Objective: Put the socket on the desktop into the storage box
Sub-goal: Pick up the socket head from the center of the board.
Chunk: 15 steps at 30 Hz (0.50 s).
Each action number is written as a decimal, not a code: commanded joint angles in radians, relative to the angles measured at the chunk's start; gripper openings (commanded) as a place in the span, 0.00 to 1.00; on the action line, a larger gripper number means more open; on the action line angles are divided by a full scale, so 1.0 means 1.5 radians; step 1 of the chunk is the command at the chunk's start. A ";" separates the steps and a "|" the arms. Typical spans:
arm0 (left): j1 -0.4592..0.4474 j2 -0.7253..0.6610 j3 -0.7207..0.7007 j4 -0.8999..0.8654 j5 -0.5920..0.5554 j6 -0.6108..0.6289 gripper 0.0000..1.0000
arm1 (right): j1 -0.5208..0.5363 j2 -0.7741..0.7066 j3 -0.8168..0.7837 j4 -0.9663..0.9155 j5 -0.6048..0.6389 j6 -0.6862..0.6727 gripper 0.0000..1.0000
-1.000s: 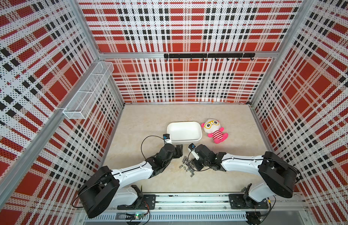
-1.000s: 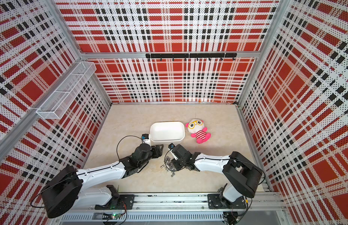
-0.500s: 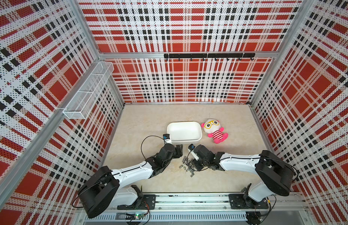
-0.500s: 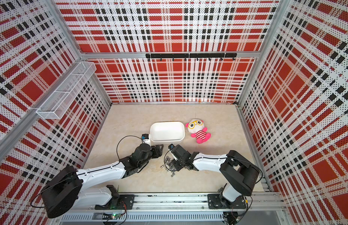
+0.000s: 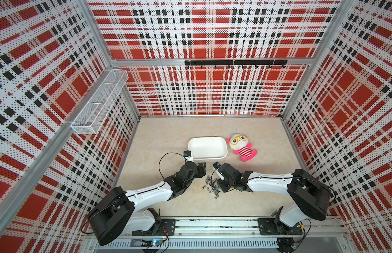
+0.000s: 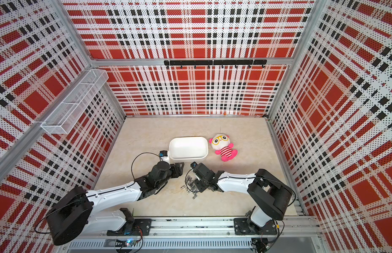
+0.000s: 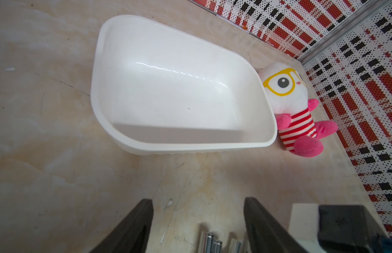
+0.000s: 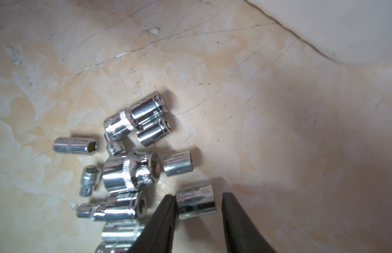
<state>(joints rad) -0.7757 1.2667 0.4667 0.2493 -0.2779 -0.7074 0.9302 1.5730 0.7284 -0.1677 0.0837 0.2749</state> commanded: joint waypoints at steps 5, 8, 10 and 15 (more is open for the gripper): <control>0.002 -0.010 0.013 -0.007 -0.007 -0.002 0.71 | -0.012 0.007 0.015 -0.004 0.000 0.012 0.41; 0.002 -0.011 0.013 -0.007 -0.007 -0.002 0.71 | -0.021 0.013 0.016 -0.007 -0.001 0.018 0.38; 0.002 -0.012 0.013 -0.007 -0.007 -0.002 0.71 | -0.028 0.017 0.017 -0.009 -0.003 0.022 0.37; 0.002 -0.012 0.013 -0.007 -0.009 -0.002 0.71 | -0.035 0.018 0.018 -0.013 -0.005 0.025 0.35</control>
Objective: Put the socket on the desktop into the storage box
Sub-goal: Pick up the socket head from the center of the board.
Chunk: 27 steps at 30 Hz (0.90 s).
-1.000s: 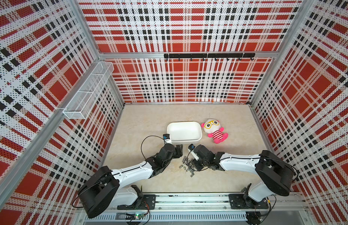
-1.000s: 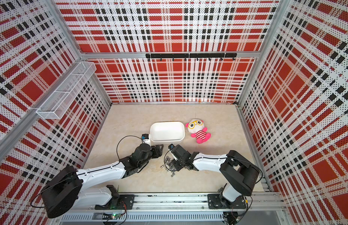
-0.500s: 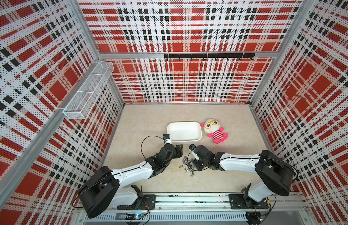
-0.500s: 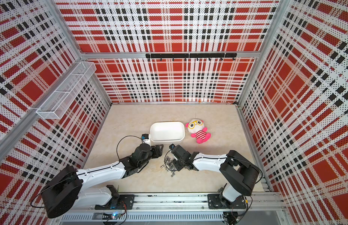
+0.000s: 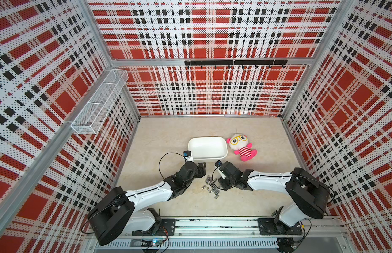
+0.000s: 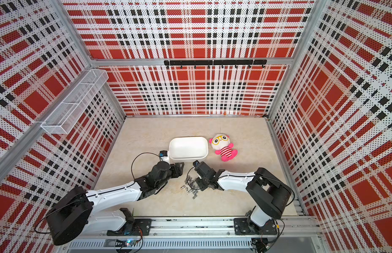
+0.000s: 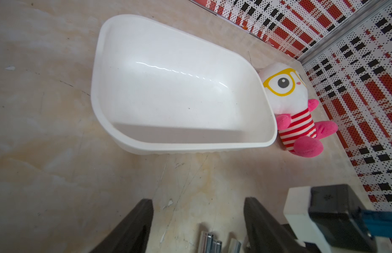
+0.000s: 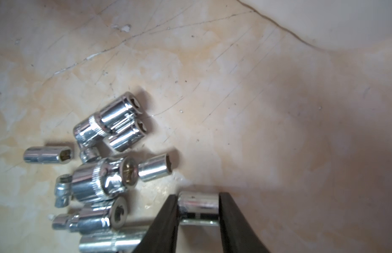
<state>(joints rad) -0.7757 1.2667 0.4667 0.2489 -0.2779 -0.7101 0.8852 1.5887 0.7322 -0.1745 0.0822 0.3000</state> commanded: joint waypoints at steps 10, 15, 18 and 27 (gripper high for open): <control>0.003 -0.038 0.008 -0.018 -0.049 0.000 0.70 | -0.018 -0.018 0.015 -0.042 0.132 0.044 0.21; 0.004 -0.081 -0.008 -0.018 -0.089 -0.005 0.70 | -0.016 -0.081 0.001 -0.069 0.294 0.080 0.06; 0.004 -0.108 -0.022 -0.016 -0.103 -0.011 0.70 | -0.001 -0.138 -0.017 -0.050 0.320 0.067 0.04; 0.006 -0.142 -0.046 -0.002 -0.129 -0.015 0.70 | -0.042 -0.141 0.160 -0.055 0.176 0.052 0.10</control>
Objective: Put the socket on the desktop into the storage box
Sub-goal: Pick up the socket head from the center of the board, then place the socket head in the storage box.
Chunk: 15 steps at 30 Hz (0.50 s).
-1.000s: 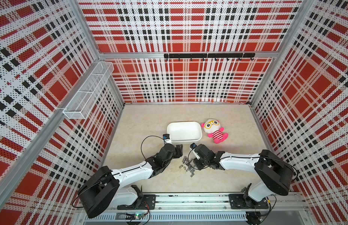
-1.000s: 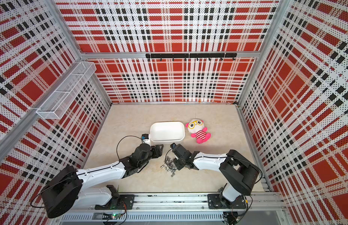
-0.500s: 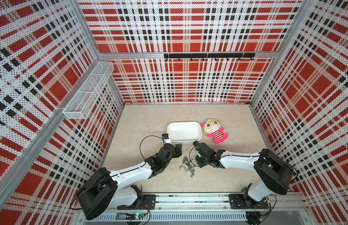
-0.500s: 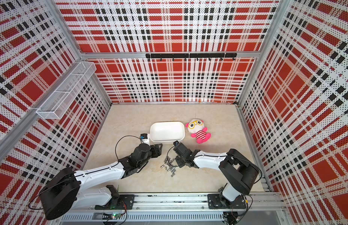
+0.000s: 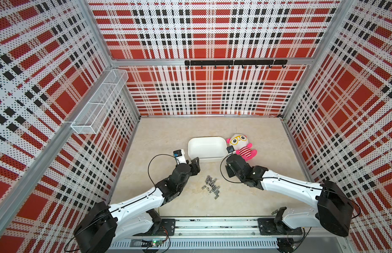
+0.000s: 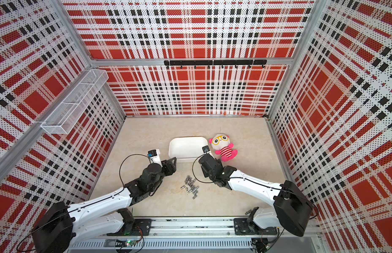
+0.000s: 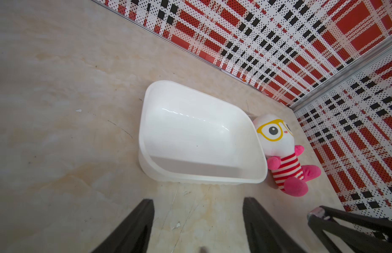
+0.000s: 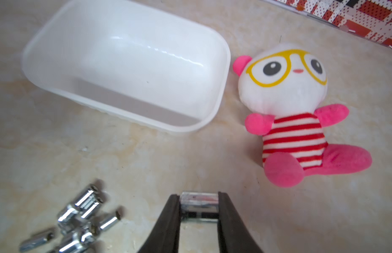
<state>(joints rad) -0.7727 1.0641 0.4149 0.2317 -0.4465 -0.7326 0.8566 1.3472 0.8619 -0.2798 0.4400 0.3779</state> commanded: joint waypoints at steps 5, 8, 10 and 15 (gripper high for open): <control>0.005 0.005 -0.009 0.013 -0.006 0.000 0.70 | -0.071 0.187 0.241 -0.020 -0.113 0.012 0.08; 0.006 0.013 -0.008 0.016 0.004 -0.002 0.70 | -0.101 0.282 0.309 -0.041 -0.132 0.026 0.07; 0.006 0.018 -0.007 0.018 0.010 -0.003 0.70 | -0.122 0.331 0.332 -0.041 -0.152 0.038 0.07; 0.007 0.027 -0.005 0.021 0.012 -0.002 0.70 | -0.130 0.432 0.400 -0.073 -0.179 0.039 0.06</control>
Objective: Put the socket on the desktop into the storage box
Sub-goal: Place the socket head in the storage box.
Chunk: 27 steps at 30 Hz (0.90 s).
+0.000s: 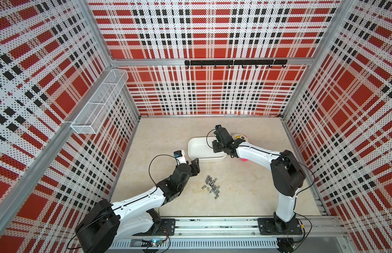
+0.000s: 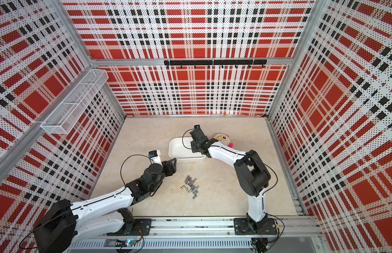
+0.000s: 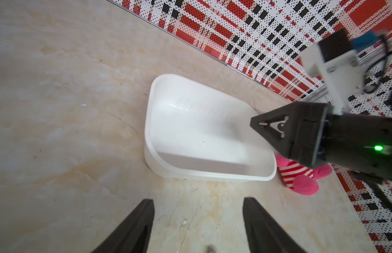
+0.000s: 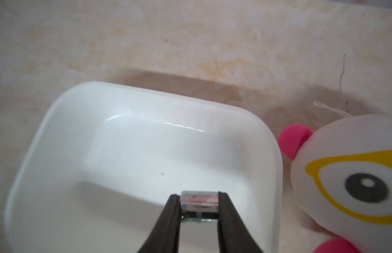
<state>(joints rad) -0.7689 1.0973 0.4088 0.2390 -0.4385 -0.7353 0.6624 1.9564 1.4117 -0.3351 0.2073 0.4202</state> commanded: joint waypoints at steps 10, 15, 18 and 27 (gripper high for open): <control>0.008 0.012 0.000 0.016 0.008 -0.001 0.70 | -0.002 0.065 0.069 -0.060 -0.023 0.009 0.24; 0.008 0.019 0.002 0.016 0.015 0.000 0.70 | -0.003 0.051 0.064 -0.063 -0.027 0.008 0.41; 0.008 0.026 0.007 0.016 0.026 0.006 0.70 | -0.002 0.030 0.054 -0.062 -0.033 0.005 0.46; 0.002 0.064 0.032 0.016 0.090 0.044 0.68 | 0.000 -0.131 -0.056 -0.050 -0.030 -0.019 0.43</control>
<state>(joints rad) -0.7628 1.1690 0.4168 0.2413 -0.3614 -0.7120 0.6563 1.8694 1.3743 -0.4206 0.1562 0.4114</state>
